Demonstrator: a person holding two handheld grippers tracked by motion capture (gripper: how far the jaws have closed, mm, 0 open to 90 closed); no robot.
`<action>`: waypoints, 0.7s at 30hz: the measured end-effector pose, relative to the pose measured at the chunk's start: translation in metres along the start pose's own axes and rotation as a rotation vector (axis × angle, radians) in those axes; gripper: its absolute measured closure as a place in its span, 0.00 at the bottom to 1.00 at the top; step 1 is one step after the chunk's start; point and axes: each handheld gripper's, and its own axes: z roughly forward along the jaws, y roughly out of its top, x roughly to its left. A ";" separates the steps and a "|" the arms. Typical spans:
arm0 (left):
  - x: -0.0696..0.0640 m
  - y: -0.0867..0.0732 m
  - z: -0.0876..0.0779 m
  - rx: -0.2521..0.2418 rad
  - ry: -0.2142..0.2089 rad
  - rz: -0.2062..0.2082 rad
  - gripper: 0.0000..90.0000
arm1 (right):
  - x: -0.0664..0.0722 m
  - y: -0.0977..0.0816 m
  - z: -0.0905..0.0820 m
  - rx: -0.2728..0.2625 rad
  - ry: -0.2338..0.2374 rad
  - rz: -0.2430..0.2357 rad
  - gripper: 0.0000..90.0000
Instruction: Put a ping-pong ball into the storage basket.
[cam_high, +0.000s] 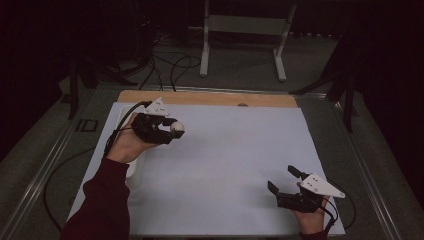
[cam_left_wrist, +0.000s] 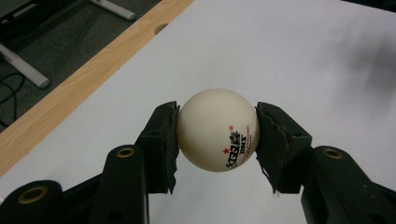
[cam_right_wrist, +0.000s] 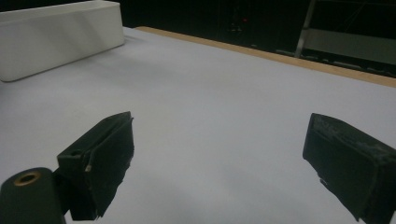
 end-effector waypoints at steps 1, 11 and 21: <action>0.000 -0.001 0.000 -0.001 0.000 0.000 0.58 | 0.000 0.000 0.000 0.000 0.000 0.000 0.09; 0.003 -0.008 -0.003 -0.002 0.002 -0.008 0.57 | 0.000 0.000 0.000 0.000 0.000 0.000 0.09; 0.005 -0.014 -0.006 -0.002 0.004 -0.019 0.57 | 0.000 0.000 0.000 0.000 0.001 0.000 0.09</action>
